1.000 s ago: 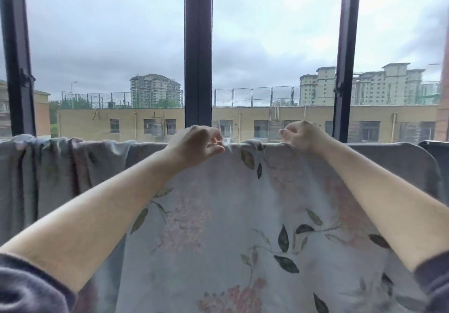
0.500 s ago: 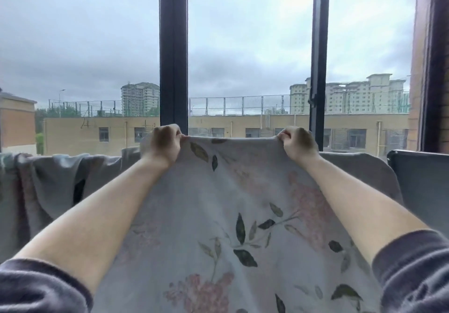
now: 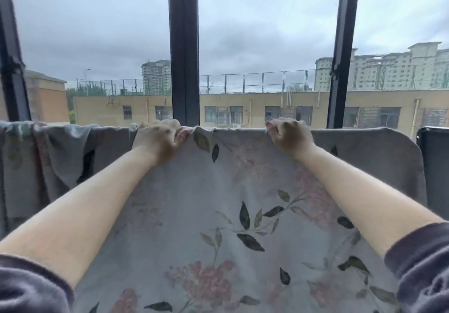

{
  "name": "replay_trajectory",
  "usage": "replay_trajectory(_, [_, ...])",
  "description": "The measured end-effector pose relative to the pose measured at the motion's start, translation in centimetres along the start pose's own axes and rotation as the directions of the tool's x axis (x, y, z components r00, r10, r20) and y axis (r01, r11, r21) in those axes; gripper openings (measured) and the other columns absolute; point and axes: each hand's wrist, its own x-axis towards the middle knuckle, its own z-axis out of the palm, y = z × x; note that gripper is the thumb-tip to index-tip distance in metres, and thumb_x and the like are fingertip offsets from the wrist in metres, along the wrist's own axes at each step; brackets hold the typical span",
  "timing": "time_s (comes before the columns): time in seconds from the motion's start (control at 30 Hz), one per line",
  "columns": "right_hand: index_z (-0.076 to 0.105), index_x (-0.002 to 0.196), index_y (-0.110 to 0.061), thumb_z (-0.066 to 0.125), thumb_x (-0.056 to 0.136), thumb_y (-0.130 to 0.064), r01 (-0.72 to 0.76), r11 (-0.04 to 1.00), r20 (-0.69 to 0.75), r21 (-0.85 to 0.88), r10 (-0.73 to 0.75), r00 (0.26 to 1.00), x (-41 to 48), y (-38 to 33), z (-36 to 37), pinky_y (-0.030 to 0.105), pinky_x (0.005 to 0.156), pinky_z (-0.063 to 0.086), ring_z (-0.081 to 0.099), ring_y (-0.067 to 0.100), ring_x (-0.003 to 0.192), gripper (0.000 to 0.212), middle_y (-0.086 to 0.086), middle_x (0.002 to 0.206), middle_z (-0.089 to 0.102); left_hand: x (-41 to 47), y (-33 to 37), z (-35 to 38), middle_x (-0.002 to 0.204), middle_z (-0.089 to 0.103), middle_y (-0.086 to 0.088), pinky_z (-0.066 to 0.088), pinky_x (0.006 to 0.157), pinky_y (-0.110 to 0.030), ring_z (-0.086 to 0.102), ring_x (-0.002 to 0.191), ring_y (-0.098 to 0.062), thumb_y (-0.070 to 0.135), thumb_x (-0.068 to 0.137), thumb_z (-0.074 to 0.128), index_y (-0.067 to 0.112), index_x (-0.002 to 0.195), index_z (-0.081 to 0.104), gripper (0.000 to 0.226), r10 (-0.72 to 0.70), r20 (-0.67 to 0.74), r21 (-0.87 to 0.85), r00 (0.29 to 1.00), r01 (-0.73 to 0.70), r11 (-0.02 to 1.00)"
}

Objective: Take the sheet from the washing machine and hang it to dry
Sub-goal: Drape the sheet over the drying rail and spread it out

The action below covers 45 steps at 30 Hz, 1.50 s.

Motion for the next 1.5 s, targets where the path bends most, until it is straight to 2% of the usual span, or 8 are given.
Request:
replay_trajectory(0.2, [0.057,0.094,-0.017,0.031,0.099,-0.04,0.215,0.976,-0.031,0.013,-0.215,0.976,-0.3,-6.5,1.4,0.039,0.089,0.036,0.059,0.024,0.084,0.035,0.002,0.091,0.065,-1.3,-2.5,-0.2,0.115,0.059,-0.004,0.025,0.102,-0.05,0.052,0.109,-0.024,0.054,0.096,0.021,0.022,0.109,0.052,0.046,0.012,-0.012,0.046,1.0,-0.011,0.999])
replay_trajectory(0.4, [0.057,0.097,-0.014,0.034,0.1,-0.04,0.284,0.957,-0.035,0.058,-0.282,0.959,1.4,-12.4,2.6,0.034,0.077,0.032,0.06,0.026,0.087,0.035,0.005,0.092,0.065,-3.1,-9.1,-1.0,0.104,0.063,-0.007,0.038,0.089,-0.042,0.058,0.095,-0.027,0.052,0.097,0.022,0.018,0.093,0.053,0.046,-0.158,-0.07,-0.006,0.985,0.158,0.987])
replay_trajectory(0.57, [0.059,0.101,-0.018,0.03,0.1,-0.043,0.336,0.939,0.006,0.079,-0.337,0.941,3.9,-20.0,4.4,0.035,0.074,0.035,0.062,0.028,0.09,0.039,0.007,0.095,0.068,-3.1,-12.0,-1.1,0.103,0.065,-0.007,0.042,0.086,-0.038,0.059,0.092,-0.024,0.05,0.097,0.021,0.018,0.1,0.057,0.048,-0.031,-0.074,-0.051,0.997,0.027,0.998])
replay_trajectory(0.77, [0.064,0.094,-0.019,0.02,0.098,-0.054,0.23,0.971,-0.042,-0.071,-0.233,0.972,4.5,-22.6,5.8,0.033,0.067,0.034,0.062,0.028,0.083,0.056,0.009,0.085,0.068,-3.4,-17.6,-0.8,0.104,0.068,-0.012,0.042,0.081,-0.036,0.062,0.094,-0.029,0.04,0.1,0.026,0.014,0.108,0.062,0.044,-0.008,-0.148,-0.05,0.989,0.001,0.999])
replay_trajectory(1.07, [0.069,0.09,-0.015,0.021,0.099,-0.052,0.062,0.987,-0.023,-0.149,-0.066,0.998,4.6,-23.9,5.8,0.037,0.075,0.038,0.062,0.035,0.089,0.061,0.02,0.09,0.068,-4.5,-25.7,0.3,0.056,0.052,-0.006,0.039,0.065,-0.035,0.042,0.05,-0.018,0.041,0.096,0.023,0.014,0.069,0.052,0.048,0.096,-0.327,0.023,0.94,-0.093,0.995])
replay_trajectory(1.27, [0.069,0.097,-0.01,0.021,0.1,-0.044,-0.112,0.98,-0.071,-0.162,0.102,0.992,4.3,-25.7,6.5,0.038,0.081,0.04,0.06,0.038,0.095,0.059,0.024,0.099,0.066,-5.0,-28.1,1.0,0.072,0.061,-0.018,0.036,0.065,-0.037,0.05,0.063,-0.026,0.031,0.099,0.033,0.008,0.074,0.055,0.041,0.03,-0.397,-0.012,0.917,-0.038,0.999])
replay_trajectory(1.4, [0.055,0.094,-0.011,0.023,0.099,-0.04,-0.088,0.988,-0.18,-0.13,0.064,0.982,1.9,-26.8,7.9,0.046,0.096,0.029,0.051,0.033,0.1,0.043,0.015,0.103,0.06,-5.5,-27.6,1.7,0.092,0.061,-0.021,0.034,0.064,-0.038,0.054,0.091,-0.036,0.03,0.099,0.032,0.001,0.093,0.056,0.038,0.021,-0.387,-0.012,0.922,-0.028,1.0])
replay_trajectory(1.5, [0.051,0.103,-0.013,0.026,0.099,-0.041,-0.094,0.989,-0.121,-0.111,0.08,0.989,1.1,-28.1,7.7,0.05,0.102,0.025,0.046,0.031,0.108,0.038,0.014,0.108,0.053,-5.6,-27.4,1.7,0.09,0.061,-0.02,0.035,0.069,-0.038,0.054,0.088,-0.033,0.031,0.098,0.031,0.002,0.093,0.056,0.038,0.027,-0.4,0.0,0.916,-0.029,1.0])
